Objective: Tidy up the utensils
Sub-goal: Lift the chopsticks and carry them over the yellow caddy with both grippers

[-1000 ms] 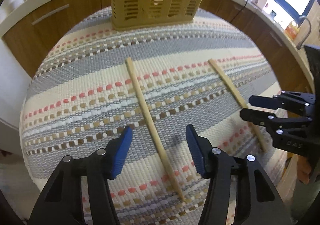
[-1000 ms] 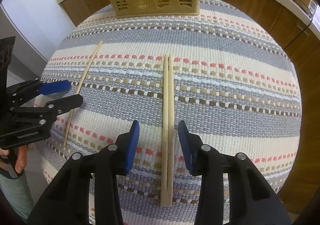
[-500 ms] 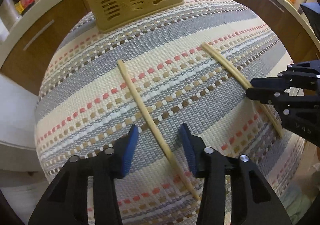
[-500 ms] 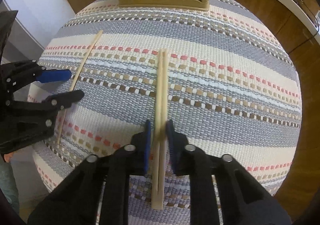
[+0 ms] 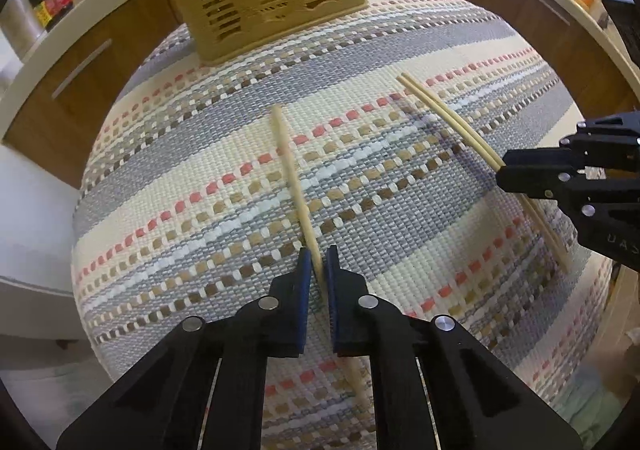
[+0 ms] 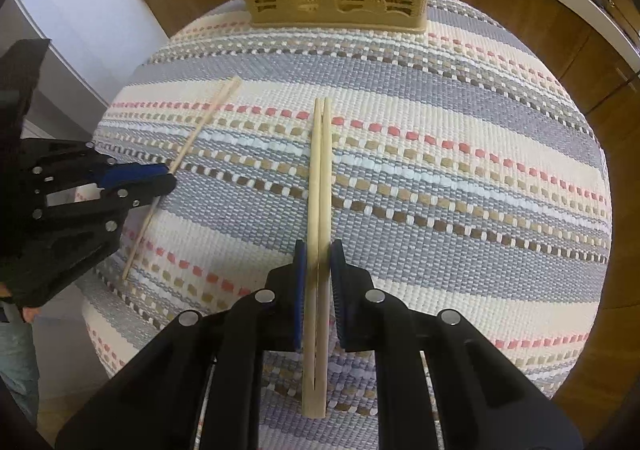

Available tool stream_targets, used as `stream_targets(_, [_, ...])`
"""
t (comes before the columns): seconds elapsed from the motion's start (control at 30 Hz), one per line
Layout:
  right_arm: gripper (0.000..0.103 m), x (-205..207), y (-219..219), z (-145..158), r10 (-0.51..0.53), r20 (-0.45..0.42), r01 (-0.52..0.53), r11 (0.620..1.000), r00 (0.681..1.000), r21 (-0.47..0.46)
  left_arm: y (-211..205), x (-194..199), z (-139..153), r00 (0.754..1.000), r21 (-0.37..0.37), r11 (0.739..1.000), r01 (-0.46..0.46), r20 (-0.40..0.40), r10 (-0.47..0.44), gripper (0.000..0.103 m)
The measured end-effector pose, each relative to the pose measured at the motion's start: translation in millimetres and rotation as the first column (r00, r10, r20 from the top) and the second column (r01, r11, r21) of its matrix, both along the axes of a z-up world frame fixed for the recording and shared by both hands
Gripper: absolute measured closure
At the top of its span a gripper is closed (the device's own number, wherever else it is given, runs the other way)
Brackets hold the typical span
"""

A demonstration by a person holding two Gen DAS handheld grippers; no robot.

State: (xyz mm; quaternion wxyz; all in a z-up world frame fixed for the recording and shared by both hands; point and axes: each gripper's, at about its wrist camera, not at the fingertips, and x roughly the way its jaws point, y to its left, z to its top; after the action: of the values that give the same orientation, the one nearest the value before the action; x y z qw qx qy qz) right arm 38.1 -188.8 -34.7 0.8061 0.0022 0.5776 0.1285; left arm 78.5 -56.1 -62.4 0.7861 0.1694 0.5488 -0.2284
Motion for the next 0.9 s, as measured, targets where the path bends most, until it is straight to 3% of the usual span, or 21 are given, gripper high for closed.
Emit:
stream_targets(0.27, [0.093, -12, -10, 32, 0.018, 0.123, -0.025, 0.998, 0.992, 0.052, 28, -8, 38, 0.995, -0.237, 0.972, 0.000, 0.096, 0.023, 0.101])
stream_targets(0.57, [0.093, -11, -21, 76, 0.006, 0.253, -0.032, 0.995, 0.967, 0.099, 42, -11, 91, 0.966, -0.341, 0.940, 0.014, 0.247, 0.075, 0.100])
stream_targets(0.73, [0.093, 0, -24, 109, -0.002, 0.356, -0.040, 0.993, 0.934, 0.112, 49, -6, 130, 0.930, -0.436, 0.900, 0.022, 0.339, 0.142, 0.100])
stream_targets(0.9, [0.093, 16, -25, 153, -0.006, 0.471, -0.060, 0.991, 0.882, 0.123, 54, 7, 175, 0.882, -0.535, 0.842, 0.060, 0.424, 0.207, 0.100])
